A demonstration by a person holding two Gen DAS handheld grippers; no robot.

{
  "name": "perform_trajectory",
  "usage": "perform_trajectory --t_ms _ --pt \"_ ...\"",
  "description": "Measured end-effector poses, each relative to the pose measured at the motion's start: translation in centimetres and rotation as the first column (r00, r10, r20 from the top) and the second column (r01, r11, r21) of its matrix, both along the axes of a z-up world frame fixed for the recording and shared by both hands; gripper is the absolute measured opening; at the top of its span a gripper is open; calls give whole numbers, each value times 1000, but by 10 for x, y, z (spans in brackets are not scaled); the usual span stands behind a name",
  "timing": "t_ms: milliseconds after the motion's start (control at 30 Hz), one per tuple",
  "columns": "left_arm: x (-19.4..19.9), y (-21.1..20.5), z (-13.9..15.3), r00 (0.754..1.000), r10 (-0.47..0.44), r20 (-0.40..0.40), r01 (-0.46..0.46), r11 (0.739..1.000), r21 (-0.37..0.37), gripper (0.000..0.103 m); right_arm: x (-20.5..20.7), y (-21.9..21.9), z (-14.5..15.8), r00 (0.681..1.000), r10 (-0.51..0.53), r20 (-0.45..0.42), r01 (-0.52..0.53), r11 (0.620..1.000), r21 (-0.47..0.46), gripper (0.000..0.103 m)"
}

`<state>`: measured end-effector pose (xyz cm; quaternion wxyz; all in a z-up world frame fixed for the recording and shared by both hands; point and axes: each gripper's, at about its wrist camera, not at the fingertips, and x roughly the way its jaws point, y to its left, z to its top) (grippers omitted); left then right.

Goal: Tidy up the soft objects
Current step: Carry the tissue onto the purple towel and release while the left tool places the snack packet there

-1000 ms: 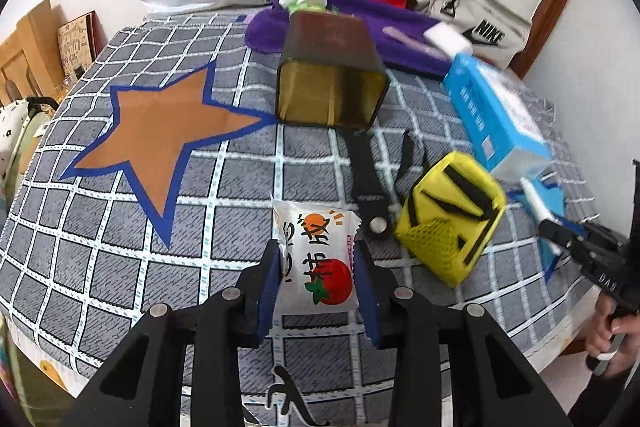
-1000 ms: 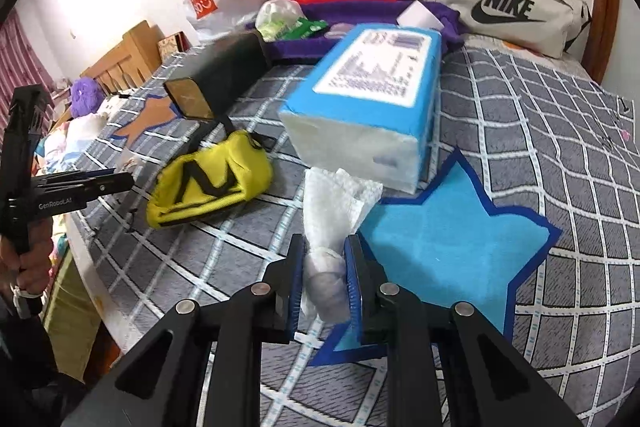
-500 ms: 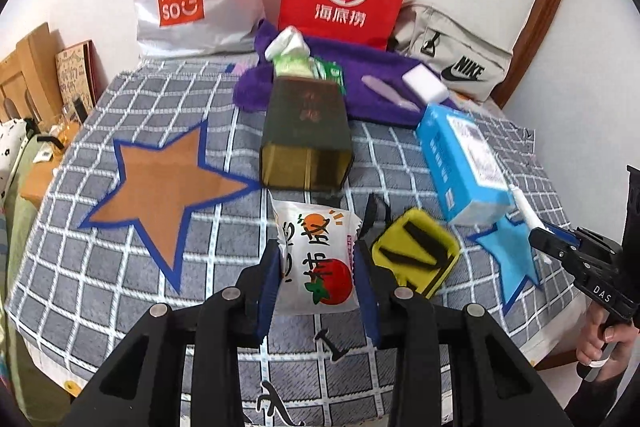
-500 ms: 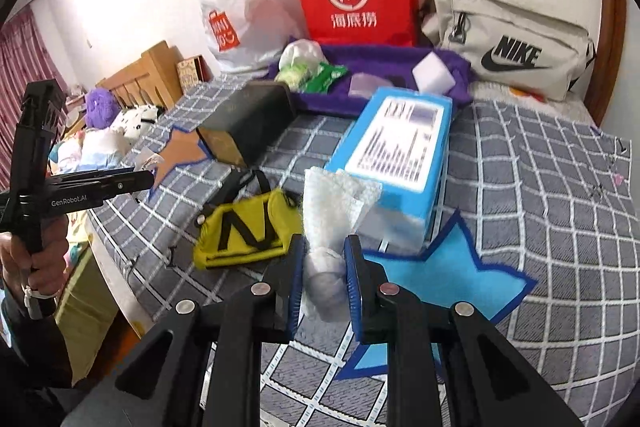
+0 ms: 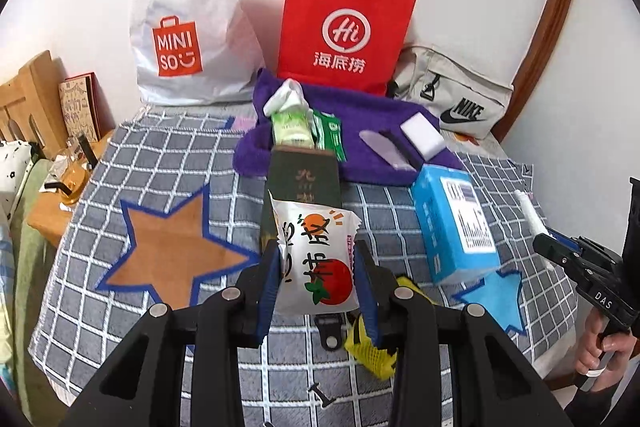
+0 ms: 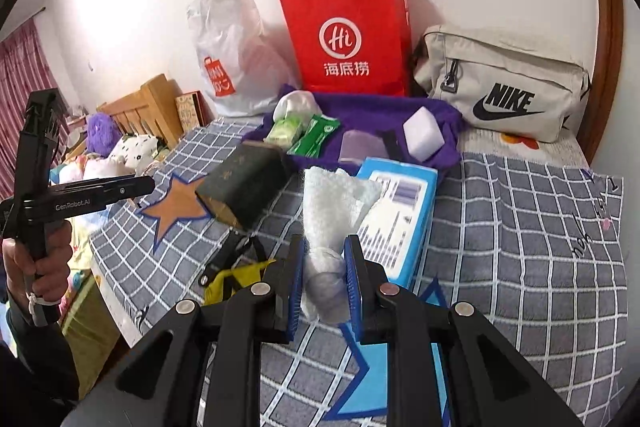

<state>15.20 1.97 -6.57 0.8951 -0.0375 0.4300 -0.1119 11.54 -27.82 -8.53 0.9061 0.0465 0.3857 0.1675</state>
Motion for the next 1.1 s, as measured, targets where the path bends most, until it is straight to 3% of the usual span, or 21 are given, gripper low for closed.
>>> perform_trajectory --t_ms 700,1100 --pt "59 -8 12 999 26 -20 -26 1000 9 34 58 -4 17 999 -36 30 37 999 -28 20" --pt "75 -22 9 997 -38 -71 41 998 38 34 74 3 33 999 -19 37 20 999 -38 20"
